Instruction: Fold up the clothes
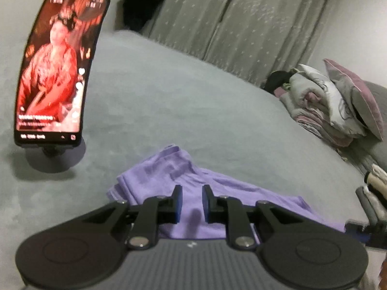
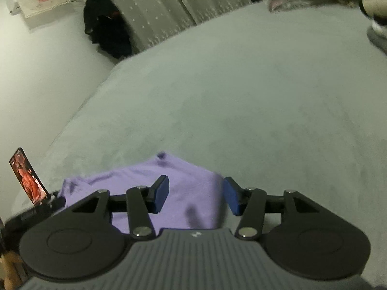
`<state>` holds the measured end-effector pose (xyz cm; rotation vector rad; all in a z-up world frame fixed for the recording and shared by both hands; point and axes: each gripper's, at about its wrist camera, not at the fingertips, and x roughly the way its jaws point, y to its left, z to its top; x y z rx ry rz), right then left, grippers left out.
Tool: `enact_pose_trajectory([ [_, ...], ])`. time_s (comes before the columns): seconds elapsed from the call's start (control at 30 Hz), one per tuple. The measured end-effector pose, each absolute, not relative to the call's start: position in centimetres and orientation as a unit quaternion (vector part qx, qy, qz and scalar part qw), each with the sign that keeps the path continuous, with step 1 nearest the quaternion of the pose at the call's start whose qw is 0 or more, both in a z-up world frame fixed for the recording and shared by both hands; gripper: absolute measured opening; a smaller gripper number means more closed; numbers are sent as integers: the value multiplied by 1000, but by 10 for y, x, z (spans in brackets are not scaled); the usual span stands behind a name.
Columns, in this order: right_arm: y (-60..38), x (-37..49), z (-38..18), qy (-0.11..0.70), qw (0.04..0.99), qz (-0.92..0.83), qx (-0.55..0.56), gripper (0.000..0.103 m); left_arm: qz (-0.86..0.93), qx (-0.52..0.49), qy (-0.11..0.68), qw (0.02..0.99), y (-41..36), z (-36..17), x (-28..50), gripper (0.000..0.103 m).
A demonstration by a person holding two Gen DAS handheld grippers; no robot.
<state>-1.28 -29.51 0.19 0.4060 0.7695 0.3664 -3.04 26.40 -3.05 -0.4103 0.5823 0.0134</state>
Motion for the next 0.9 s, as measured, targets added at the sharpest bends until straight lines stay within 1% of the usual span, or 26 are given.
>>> enact_pose_trajectory([
  [0.1,-296,-9,-6,391,876,196,202,54,10,-191,292,937,262,-32,-19,16],
  [0.17,-286,-6,-8,386,883,200,174,53,14,-181,288,940,262,-35,-13,16],
  [0.23,-279,-6,-11,380,891,197,151,39,19,-192,274,942,271,-46,-15,12],
  [0.27,-277,-6,-13,376,896,191,142,24,22,-205,268,941,275,-52,-15,11],
  [0.3,-279,-6,-14,373,897,189,144,8,26,-217,261,940,280,-57,-15,6],
  [0.33,-280,-7,-14,373,895,190,154,8,29,-231,257,938,285,-61,-15,3],
  [0.43,-290,-8,-13,361,899,178,175,6,35,-241,259,934,290,-64,-8,3],
  [0.53,-289,-1,-24,383,893,164,169,4,30,-229,265,936,285,-60,-11,3],
  [0.63,-291,-1,-24,382,894,166,164,4,24,-214,272,938,277,-56,-17,3],
  [0.67,-292,-3,-23,382,893,168,167,5,22,-209,274,938,275,-55,-19,3],
  [0.7,-294,-5,-21,382,892,170,169,10,19,-204,276,939,272,-54,-21,5],
  [0.73,-295,-6,-19,387,889,174,172,14,17,-199,278,940,270,-52,-23,12],
  [0.77,-296,-8,-17,392,885,178,176,22,15,-194,280,940,267,-51,-25,19],
  [0.8,-297,-10,-15,397,882,181,180,27,13,-189,282,940,265,-50,-27,35],
  [0.83,-298,-11,-12,402,878,185,183,30,11,-184,284,941,262,-48,-29,45],
  [0.87,-298,-13,-10,407,874,189,187,37,8,-179,286,941,260,-47,-31,45],
  [0.9,-298,-16,-10,417,867,196,188,39,6,-174,288,942,257,-46,-32,45],
])
